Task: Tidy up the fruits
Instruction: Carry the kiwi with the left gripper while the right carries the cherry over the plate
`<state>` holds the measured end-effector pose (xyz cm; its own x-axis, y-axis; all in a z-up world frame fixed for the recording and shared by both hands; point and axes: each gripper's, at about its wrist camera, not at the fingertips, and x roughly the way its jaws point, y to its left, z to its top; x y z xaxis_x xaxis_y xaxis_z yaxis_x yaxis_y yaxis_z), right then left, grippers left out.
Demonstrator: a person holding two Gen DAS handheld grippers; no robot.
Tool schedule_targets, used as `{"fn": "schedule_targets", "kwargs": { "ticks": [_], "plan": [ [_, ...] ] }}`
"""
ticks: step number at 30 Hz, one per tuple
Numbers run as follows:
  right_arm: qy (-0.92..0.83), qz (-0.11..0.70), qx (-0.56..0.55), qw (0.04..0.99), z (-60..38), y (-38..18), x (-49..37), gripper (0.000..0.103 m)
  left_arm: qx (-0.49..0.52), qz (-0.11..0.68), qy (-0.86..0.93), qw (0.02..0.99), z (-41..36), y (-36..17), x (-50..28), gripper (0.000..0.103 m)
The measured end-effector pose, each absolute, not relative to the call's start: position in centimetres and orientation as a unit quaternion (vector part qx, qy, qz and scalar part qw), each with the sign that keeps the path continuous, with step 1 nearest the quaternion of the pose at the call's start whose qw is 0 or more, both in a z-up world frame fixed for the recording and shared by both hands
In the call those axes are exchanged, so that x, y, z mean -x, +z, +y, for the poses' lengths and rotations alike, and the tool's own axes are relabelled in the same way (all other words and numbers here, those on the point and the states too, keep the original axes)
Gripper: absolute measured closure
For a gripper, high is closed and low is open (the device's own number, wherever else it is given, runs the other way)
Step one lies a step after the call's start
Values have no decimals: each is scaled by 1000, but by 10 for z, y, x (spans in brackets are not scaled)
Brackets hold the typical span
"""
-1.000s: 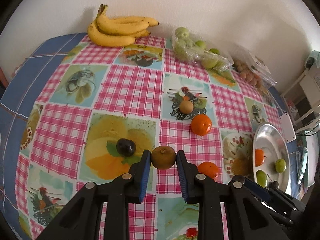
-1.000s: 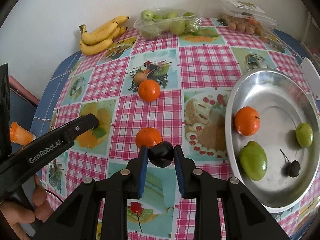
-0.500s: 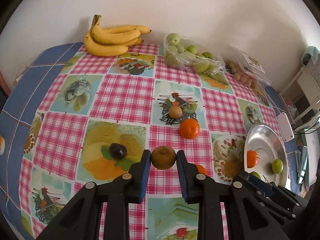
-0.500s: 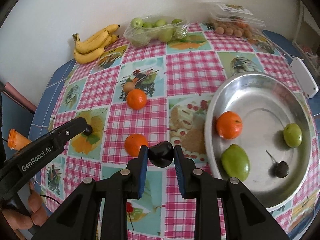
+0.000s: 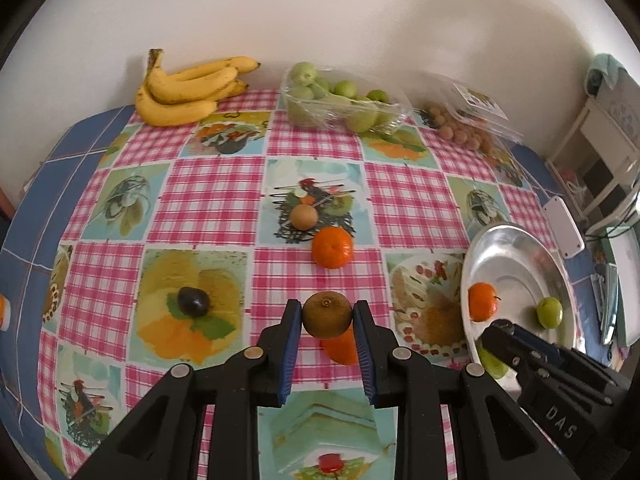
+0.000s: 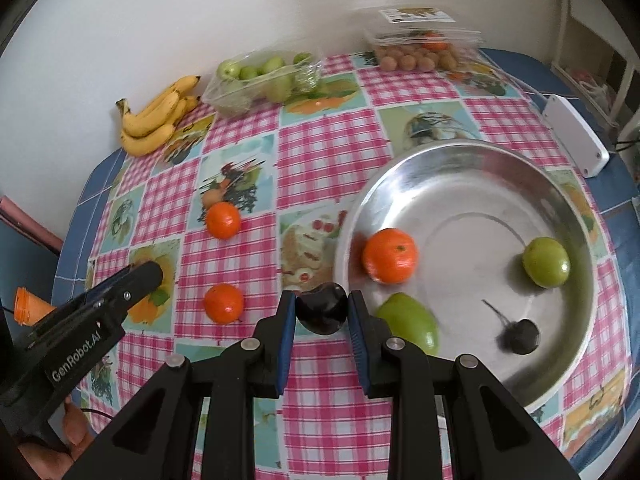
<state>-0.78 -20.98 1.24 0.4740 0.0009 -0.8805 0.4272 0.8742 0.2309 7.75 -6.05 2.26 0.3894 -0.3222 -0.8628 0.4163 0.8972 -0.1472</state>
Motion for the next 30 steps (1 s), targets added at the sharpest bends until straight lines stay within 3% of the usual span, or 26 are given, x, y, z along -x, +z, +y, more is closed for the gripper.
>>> {"fn": "schedule_targets", "kwargs": {
  "ticks": [30],
  "plan": [
    [-232, 476, -283, 800, -314, 2, 67, 76, -115, 484, -313, 809, -171, 25, -30, 75]
  ]
}}
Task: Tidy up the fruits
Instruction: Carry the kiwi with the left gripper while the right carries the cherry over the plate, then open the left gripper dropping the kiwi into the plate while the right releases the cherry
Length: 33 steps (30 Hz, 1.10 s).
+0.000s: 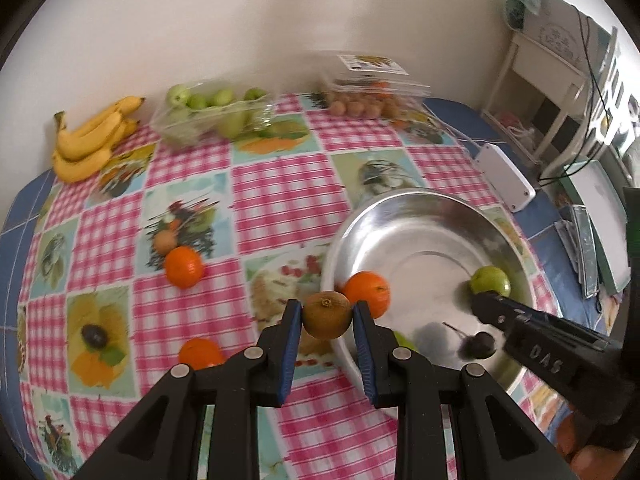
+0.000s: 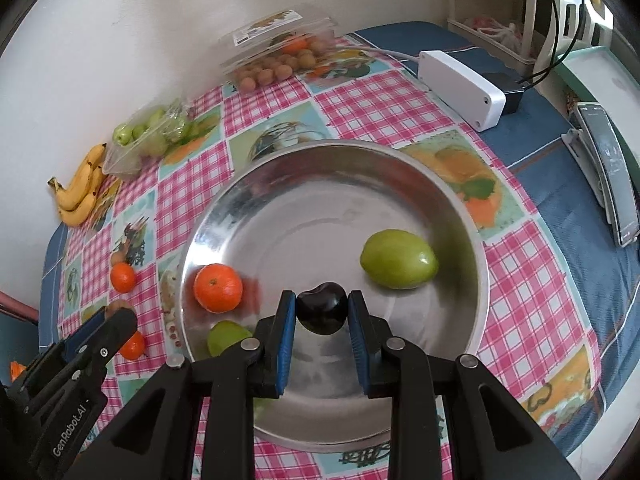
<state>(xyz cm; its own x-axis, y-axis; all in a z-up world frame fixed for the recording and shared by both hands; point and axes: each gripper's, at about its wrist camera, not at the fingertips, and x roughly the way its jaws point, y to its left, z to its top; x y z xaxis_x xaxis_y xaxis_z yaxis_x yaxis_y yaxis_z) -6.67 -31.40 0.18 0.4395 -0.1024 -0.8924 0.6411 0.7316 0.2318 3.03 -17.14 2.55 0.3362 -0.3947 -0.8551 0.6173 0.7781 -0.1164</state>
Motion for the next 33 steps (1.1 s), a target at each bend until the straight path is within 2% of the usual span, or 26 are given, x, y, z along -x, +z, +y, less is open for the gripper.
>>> {"fn": "schedule_targets", "kwargs": {
  "ticks": [33],
  "plan": [
    [-235, 506, -297, 775, -331, -33, 50, 75, -134, 525, -331, 773, -258, -17, -55, 74]
  ]
}}
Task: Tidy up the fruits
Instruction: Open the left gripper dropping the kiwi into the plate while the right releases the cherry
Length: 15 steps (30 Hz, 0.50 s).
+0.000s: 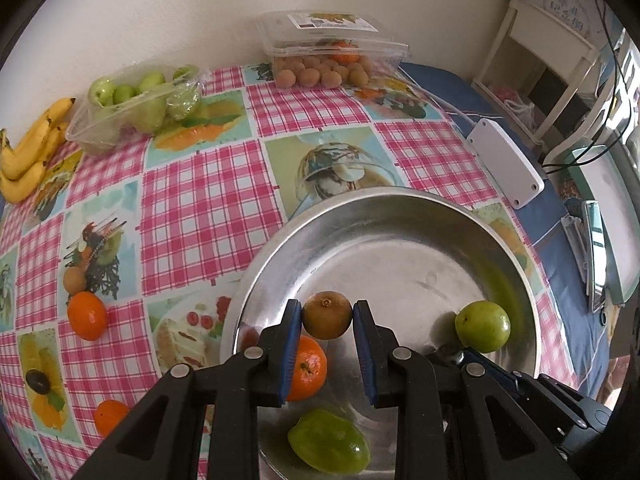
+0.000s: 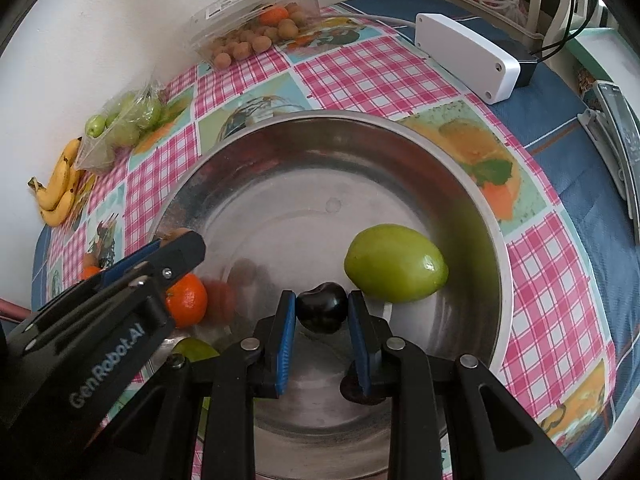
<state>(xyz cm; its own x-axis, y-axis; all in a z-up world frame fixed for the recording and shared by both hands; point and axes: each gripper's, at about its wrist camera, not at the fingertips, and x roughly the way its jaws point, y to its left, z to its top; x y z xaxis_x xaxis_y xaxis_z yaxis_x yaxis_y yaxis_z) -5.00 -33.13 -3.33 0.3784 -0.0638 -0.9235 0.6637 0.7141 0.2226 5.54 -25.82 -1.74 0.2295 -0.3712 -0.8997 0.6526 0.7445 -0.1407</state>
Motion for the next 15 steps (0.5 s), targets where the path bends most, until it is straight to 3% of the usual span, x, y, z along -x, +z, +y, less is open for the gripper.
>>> {"fn": "schedule_targets", "kwargs": {
  "ticks": [6, 9, 11, 15],
  "plan": [
    [-236, 509, -292, 775, -330, -32, 49, 75, -134, 529, -328, 771, -256, -16, -55, 71],
    [-235, 511, -290, 775, -330, -31, 49, 75, -134, 529, -329, 771, -255, -15, -55, 61],
    [-233, 511, -287, 776, -329, -30, 47, 74, -131, 528, -329, 772, -252, -13, -55, 60],
    [-233, 511, -282, 778, -329, -26, 45, 64, -123, 527, -326, 775, -244, -5, -56, 56]
  ]
}}
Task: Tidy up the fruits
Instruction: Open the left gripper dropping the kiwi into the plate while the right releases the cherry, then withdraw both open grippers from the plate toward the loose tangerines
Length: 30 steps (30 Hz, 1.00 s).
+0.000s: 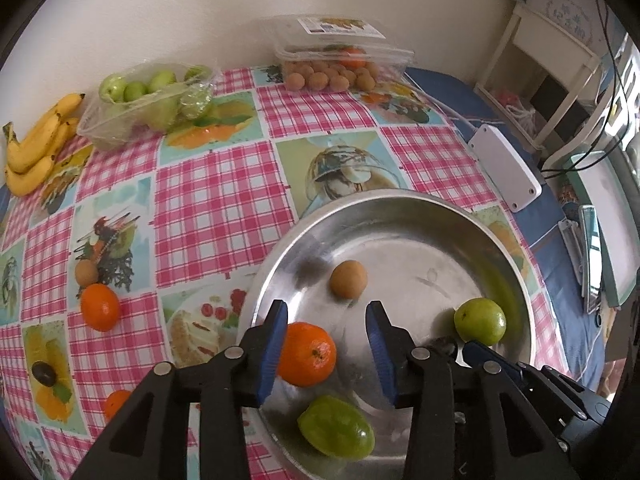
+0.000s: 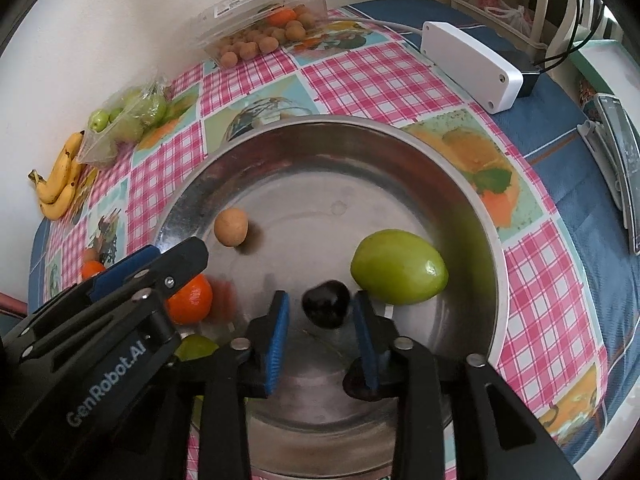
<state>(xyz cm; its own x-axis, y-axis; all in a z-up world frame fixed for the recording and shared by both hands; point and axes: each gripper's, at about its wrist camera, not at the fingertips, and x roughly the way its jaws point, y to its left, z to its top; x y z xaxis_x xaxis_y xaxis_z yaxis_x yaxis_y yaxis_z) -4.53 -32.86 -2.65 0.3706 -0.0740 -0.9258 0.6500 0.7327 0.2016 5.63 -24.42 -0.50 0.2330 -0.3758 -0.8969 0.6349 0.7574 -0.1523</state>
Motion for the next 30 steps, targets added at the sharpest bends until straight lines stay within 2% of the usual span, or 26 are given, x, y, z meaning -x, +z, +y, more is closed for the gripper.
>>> {"fn": "schedule_targets", "kwargs": {
  "ticks": [3, 5, 8, 10, 15, 17, 19, 21, 22, 23, 30],
  "plan": [
    [-233, 507, -275, 783, -327, -19, 46, 63, -112, 525, -318, 781, -233, 2, -60, 50],
    [-234, 501, -272, 788, -326, -14, 47, 47, -104, 523, -309, 788, -223, 8, -63, 46],
    [-238, 493, -267, 793, -325, -8, 48, 34, -105, 517, -285, 800, -208, 13, -68, 38],
    [-240, 493, -264, 794, -325, -7, 47, 29, -106, 515, -268, 807, -197, 14, -71, 30],
    [-241, 500, -264, 789, -326, -11, 47, 28, -116, 521, -222, 816, -171, 6, -78, 20],
    [-241, 504, -262, 787, -326, -13, 47, 16, -119, 525, -212, 816, -162, 1, -80, 18],
    [-241, 504, -262, 787, -325, -13, 47, 15, -122, 530, -201, 815, -155, -4, -81, 13],
    [-237, 505, -259, 789, -324, -13, 47, 15, -128, 529, -189, 817, -149, -6, -80, 0],
    [-235, 505, -258, 790, -324, -13, 46, 12, -131, 525, -182, 821, -146, -7, -79, 0],
    [-233, 504, -256, 791, -323, -13, 46, 4, -137, 522, -177, 823, -142, -7, -77, 0],
    [-216, 496, -245, 805, -315, -7, 45, 3, -145, 505, -155, 836, -121, -5, -66, 0]
  ]
}}
